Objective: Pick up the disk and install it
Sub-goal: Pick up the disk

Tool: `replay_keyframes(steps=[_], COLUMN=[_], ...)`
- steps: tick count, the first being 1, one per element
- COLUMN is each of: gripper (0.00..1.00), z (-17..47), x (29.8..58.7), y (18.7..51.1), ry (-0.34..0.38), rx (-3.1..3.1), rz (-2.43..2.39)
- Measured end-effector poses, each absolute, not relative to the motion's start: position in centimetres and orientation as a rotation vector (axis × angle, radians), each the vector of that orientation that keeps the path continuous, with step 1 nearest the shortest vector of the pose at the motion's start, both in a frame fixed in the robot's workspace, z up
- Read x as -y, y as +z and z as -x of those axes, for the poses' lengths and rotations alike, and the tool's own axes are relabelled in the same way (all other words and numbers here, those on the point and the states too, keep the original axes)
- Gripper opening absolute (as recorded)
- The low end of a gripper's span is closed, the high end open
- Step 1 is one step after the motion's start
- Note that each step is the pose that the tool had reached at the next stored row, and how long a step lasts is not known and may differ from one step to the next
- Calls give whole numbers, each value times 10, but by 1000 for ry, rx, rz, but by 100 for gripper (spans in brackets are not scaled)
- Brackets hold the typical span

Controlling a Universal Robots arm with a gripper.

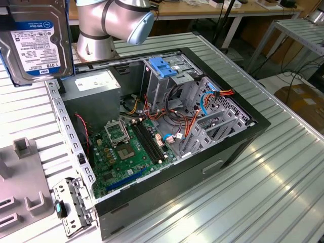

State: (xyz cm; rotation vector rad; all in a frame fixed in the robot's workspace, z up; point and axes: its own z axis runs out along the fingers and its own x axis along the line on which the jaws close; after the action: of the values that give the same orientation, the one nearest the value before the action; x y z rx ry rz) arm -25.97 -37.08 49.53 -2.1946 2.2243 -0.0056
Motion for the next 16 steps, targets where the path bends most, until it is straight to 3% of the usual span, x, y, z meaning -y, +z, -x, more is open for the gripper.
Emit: replay_keyframes(steps=[16], gripper=[37], z=[225], x=[371], y=[495], ry=[-6], rx=[-2224], rz=[2194])
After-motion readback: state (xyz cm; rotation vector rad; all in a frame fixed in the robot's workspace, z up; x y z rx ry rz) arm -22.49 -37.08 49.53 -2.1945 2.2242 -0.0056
